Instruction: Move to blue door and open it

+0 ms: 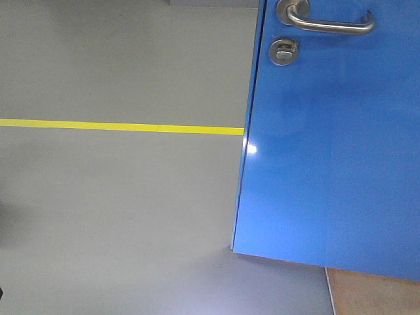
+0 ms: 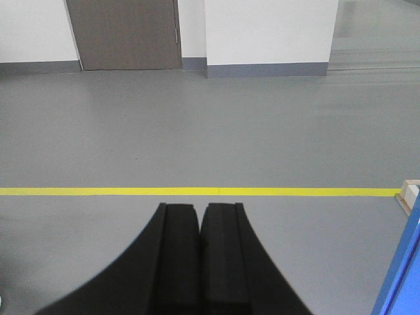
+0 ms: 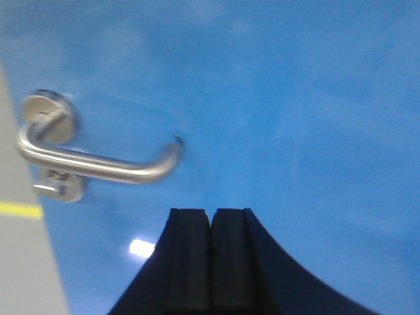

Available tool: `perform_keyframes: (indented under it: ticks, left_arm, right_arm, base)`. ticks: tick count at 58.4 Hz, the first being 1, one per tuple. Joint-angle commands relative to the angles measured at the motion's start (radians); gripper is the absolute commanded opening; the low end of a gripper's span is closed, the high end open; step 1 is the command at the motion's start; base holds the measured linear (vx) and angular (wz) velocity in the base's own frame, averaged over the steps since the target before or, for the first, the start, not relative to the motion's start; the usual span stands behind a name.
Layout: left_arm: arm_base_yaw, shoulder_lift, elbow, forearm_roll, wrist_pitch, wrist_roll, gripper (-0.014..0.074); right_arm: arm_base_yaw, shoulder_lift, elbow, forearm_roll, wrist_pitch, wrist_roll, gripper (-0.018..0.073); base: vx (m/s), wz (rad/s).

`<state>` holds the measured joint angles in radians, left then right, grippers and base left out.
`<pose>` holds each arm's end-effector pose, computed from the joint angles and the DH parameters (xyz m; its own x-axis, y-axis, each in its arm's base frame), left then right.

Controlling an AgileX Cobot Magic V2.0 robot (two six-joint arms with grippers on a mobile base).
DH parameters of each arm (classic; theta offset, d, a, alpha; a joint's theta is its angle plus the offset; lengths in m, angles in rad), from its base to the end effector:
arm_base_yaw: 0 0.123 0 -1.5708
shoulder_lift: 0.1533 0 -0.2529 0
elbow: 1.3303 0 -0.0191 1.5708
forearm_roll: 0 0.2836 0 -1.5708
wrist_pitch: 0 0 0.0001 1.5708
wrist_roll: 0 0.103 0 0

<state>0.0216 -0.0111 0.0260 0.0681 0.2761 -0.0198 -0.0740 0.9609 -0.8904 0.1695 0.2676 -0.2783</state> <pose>0.1319 0.0048 0.1775 -0.2034 0.0413 -0.9782 -0.0305 0.9984 0.0485 0.2711 -0.0155 0.3485 -0.2460 -0.0964 -0.9645 0.0026 0.9950 -0.1002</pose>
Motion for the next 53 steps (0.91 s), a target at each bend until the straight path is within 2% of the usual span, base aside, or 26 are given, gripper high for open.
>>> perform_keyframes:
  ticks: [1,7,15,25,32,39,53]
  left_arm:
    - [-0.002,-0.012,-0.027,-0.003,-0.085,-0.007,0.0073]
    - [-0.002,-0.012,-0.027,-0.003,-0.085,-0.007,0.0073]
    - [-0.002,-0.012,-0.027,-0.003,-0.085,-0.007,0.0073]
    - [-0.002,-0.012,-0.027,-0.003,-0.085,-0.007,0.0073]
    - [-0.002,-0.012,-0.027,-0.003,-0.085,-0.007,0.0073]
    - [-0.002,-0.014,-0.027,-0.003,-0.081,-0.007,0.0073]
    - [-0.002,-0.012,-0.027,-0.003,-0.084,-0.007,0.0073]
  right_arm:
    - [-0.028,-0.133,0.146,-0.012,-0.246,0.008,0.0012]
    - [-0.045,-0.304,0.317,-0.02,-0.334,0.001,0.0012]
    - [-0.042,-0.523,0.522,-0.018,-0.314,0.004,0.0012]
    - [0.003,-0.806,0.769,-0.008,-0.268,0.008,0.0012]
    - [0.043,-0.979,0.917,0.058,-0.302,0.012,0.0012]
    - [0.043,-0.987,0.921,0.117,-0.203,0.004,0.0012]
    - [0.024,-0.987,0.922,0.146,-0.212,0.004,0.0012]
  base:
    - [0.0,0.0]
    - [0.0,0.0]
    - [0.0,0.0]
    - [0.0,0.0]
    - [0.0,0.0]
    - [0.0,0.0]
    - [0.0,0.0]
